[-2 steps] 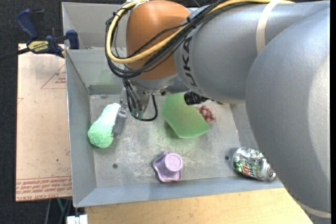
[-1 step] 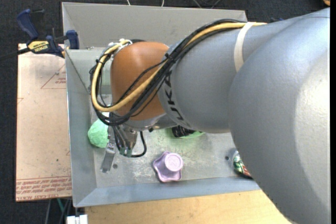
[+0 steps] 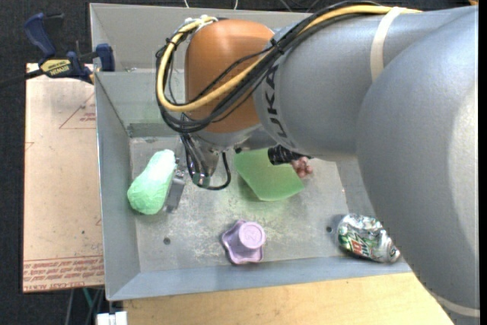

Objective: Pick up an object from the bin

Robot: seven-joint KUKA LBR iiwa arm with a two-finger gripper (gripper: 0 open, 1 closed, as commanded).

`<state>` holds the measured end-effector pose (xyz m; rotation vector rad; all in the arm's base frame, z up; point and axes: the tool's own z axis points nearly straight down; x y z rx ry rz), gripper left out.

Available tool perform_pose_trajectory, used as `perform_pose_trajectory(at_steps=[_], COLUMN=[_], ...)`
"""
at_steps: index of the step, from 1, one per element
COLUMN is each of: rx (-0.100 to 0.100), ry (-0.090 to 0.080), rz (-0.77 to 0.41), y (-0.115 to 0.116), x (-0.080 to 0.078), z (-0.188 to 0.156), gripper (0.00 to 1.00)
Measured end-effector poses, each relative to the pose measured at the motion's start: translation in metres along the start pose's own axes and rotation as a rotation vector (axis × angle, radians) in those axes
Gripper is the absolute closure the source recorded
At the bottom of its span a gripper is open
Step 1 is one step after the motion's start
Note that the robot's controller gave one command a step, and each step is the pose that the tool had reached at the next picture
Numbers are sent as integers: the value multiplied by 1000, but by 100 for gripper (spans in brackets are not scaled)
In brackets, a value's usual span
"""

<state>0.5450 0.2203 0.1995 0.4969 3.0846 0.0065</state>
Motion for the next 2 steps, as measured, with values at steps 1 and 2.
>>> perform_pose_trajectory(at_steps=[1,2], rx=[4,7], ry=[20,10], rz=[-19,-23], y=[11,-29], x=[29,34], z=[-83,-26], gripper=[0,100])
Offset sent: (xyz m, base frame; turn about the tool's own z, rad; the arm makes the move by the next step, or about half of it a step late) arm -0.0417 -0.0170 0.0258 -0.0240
